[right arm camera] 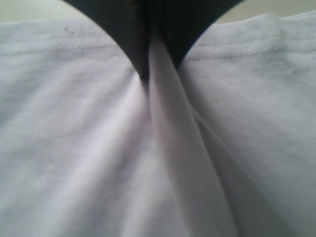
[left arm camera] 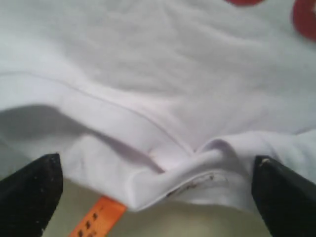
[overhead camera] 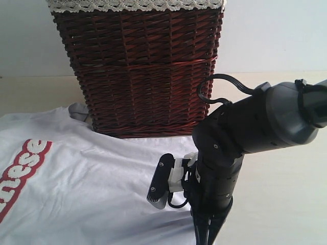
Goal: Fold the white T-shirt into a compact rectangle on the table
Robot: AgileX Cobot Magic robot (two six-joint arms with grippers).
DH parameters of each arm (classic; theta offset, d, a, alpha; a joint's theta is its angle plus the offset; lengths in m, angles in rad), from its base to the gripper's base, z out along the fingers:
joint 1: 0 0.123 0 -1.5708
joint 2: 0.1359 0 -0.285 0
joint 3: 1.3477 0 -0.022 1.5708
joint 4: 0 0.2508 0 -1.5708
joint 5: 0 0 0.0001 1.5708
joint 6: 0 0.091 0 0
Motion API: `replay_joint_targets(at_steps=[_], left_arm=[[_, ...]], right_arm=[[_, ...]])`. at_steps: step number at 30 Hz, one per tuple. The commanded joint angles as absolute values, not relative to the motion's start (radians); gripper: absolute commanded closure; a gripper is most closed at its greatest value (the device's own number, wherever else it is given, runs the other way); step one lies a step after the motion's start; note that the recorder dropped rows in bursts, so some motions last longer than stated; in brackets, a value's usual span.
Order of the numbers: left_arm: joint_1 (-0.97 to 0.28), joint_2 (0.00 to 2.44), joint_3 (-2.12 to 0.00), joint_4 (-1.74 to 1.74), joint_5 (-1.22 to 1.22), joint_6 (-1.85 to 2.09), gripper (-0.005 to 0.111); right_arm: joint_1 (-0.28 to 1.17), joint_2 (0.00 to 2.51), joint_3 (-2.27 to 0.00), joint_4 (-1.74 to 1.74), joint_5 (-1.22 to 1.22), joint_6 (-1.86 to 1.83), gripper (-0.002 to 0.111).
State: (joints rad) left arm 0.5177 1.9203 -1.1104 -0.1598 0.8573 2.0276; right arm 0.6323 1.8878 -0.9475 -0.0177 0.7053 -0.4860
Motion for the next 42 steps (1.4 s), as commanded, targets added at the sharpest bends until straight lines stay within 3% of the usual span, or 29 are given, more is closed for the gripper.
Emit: replay_joint_targets(at_steps=[1, 8, 18, 21, 24, 28, 42], left_arm=[[0.561, 1.966, -1.105, -0.138, 0.669, 2.007, 0.002], [0.622, 1.990, -1.112, -0.140, 0.509, 2.007, 0.002], [0.668, 1.919, -1.214, -0.502, 0.580, 2.098, 0.002], [0.657, 1.915, -1.243, -0.603, 0.761, 2.098, 0.002], [0.614, 1.915, -1.242, -0.455, 0.918, 2.098, 0.002], [0.569, 1.915, -1.197, -0.219, 0.904, 2.098, 0.002], [0.569, 1.969, -1.192, -0.257, 0.856, 2.094, 0.002]], right_arm=[[0.629, 1.903, -0.945, -0.007, 0.681, -0.486, 0.108], [0.629, 1.903, -0.945, 0.000, 0.665, -0.486, 0.108], [0.629, 1.903, -0.945, 0.026, 0.605, -0.486, 0.108], [0.629, 1.903, -0.945, 0.029, 0.582, -0.486, 0.108], [0.629, 1.903, -0.945, 0.029, 0.556, -0.486, 0.108], [0.629, 1.903, -0.945, 0.029, 0.528, -0.486, 0.108], [0.629, 1.903, -0.945, 0.029, 0.440, -0.486, 0.108]])
